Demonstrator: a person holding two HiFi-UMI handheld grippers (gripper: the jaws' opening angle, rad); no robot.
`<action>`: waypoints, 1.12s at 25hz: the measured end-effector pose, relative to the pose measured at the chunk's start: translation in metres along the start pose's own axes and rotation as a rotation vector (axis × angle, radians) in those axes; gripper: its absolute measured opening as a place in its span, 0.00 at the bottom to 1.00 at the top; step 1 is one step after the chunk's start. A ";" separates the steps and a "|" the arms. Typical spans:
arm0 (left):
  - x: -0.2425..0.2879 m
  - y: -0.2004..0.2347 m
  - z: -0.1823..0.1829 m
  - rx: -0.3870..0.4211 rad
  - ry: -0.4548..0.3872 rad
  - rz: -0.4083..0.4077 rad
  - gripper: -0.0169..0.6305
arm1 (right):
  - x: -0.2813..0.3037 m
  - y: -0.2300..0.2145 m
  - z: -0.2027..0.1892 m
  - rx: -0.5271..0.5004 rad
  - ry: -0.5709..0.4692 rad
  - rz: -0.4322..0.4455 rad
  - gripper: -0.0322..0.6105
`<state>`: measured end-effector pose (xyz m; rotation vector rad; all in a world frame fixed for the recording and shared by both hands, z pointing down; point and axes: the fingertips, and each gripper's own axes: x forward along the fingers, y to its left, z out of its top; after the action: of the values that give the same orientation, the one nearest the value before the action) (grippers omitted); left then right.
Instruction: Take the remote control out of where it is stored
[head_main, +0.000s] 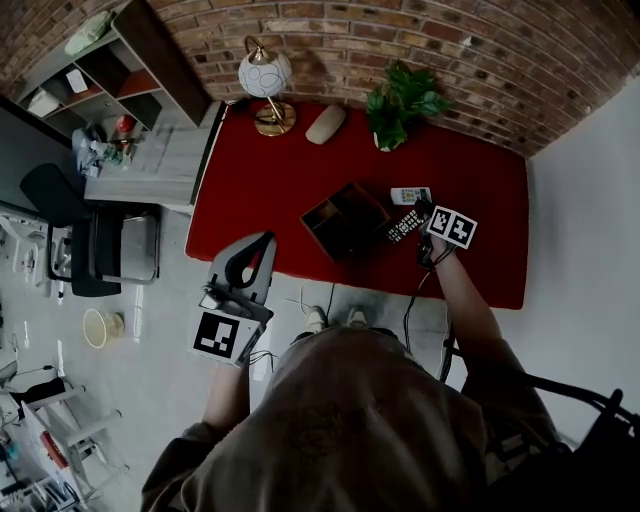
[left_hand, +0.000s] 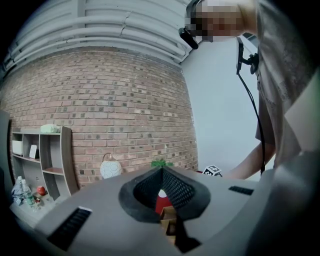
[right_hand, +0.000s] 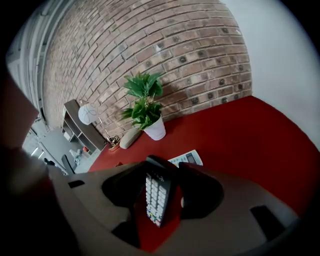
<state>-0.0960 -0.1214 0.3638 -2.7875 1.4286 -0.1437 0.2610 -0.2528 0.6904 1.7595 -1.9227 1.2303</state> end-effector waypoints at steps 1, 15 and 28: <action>0.000 0.000 0.000 0.000 0.002 0.002 0.04 | 0.003 -0.003 0.000 0.007 0.001 -0.006 0.38; 0.000 0.000 -0.007 0.007 0.039 0.026 0.04 | 0.040 -0.062 -0.020 0.261 0.057 -0.116 0.38; 0.005 -0.008 -0.003 -0.022 0.024 0.017 0.04 | 0.055 -0.078 -0.033 0.189 0.137 -0.216 0.38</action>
<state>-0.0865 -0.1209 0.3674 -2.7991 1.4679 -0.1630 0.3076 -0.2600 0.7792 1.8615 -1.5397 1.4498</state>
